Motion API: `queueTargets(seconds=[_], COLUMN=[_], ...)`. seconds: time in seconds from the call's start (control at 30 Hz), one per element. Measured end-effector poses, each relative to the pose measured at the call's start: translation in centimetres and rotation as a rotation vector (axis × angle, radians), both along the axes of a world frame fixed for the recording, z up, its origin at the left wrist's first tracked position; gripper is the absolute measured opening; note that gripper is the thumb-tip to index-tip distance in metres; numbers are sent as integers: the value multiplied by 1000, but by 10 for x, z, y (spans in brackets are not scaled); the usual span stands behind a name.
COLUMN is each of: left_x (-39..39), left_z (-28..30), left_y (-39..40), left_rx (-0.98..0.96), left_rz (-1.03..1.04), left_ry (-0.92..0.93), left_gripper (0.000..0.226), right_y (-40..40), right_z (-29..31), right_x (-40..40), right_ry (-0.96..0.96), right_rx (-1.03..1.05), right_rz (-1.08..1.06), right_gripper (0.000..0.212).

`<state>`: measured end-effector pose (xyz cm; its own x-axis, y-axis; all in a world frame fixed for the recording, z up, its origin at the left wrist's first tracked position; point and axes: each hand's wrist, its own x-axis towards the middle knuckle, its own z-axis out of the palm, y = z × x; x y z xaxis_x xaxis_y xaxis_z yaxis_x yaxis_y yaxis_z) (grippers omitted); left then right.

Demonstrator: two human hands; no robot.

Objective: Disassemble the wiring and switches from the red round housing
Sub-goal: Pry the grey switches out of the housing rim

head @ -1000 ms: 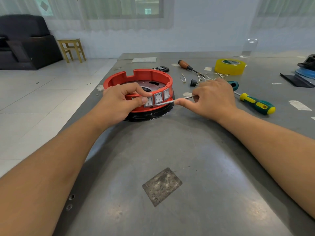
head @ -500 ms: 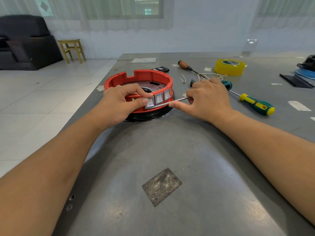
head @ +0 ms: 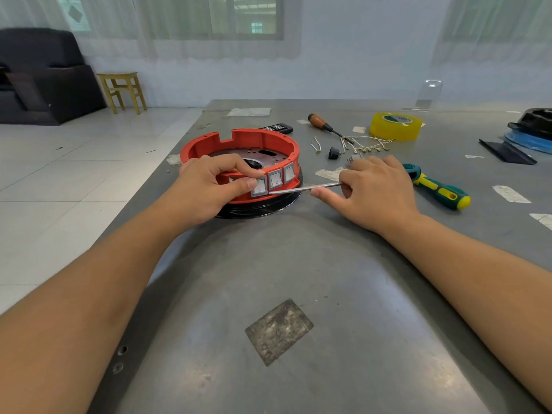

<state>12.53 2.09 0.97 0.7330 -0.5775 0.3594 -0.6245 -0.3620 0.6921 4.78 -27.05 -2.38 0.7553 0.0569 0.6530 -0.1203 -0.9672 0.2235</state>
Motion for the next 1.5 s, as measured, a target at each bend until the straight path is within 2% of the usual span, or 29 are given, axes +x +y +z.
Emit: queueTargets(seconds=[0.13, 0.37, 0.53, 0.67, 0.83, 1.0, 1.13, 1.23, 1.37, 1.5], left_x=[1, 0, 1, 4, 7, 10, 11, 13, 16, 14], left_z=[0, 0, 1, 0, -1, -4, -5, -5, -8, -11], left_y=[0, 0, -1, -1, 1, 3, 4, 4, 3, 3], left_rx=[5, 8, 33, 23, 6, -4, 6, -20, -16, 12], left_rz=[15, 27, 39, 44, 62, 68, 71, 52, 39, 63], left_ry=[-4, 4, -8, -8, -1, 24, 13, 19, 18, -54], left_gripper=[16, 15, 15, 13, 15, 34, 34, 45, 60, 63], right_y=[-2, 21, 41, 52, 67, 96, 109, 107, 103, 101], right_z=[-1, -3, -4, -4, -1, 6, 11, 12, 12, 10], right_x=[-13, -25, -32, -37, -34, -10, 5, 11, 13, 12], right_ry=[76, 288, 337, 352, 225, 5, -32, -34, -59, -37], right_rx=[54, 147, 185, 178, 208, 217, 136, 50, 114, 196], right_rz=[-4, 197, 269, 252, 222, 285, 340, 379, 456, 501], right_gripper=[73, 69, 59, 61, 58, 51, 43, 41, 35, 31])
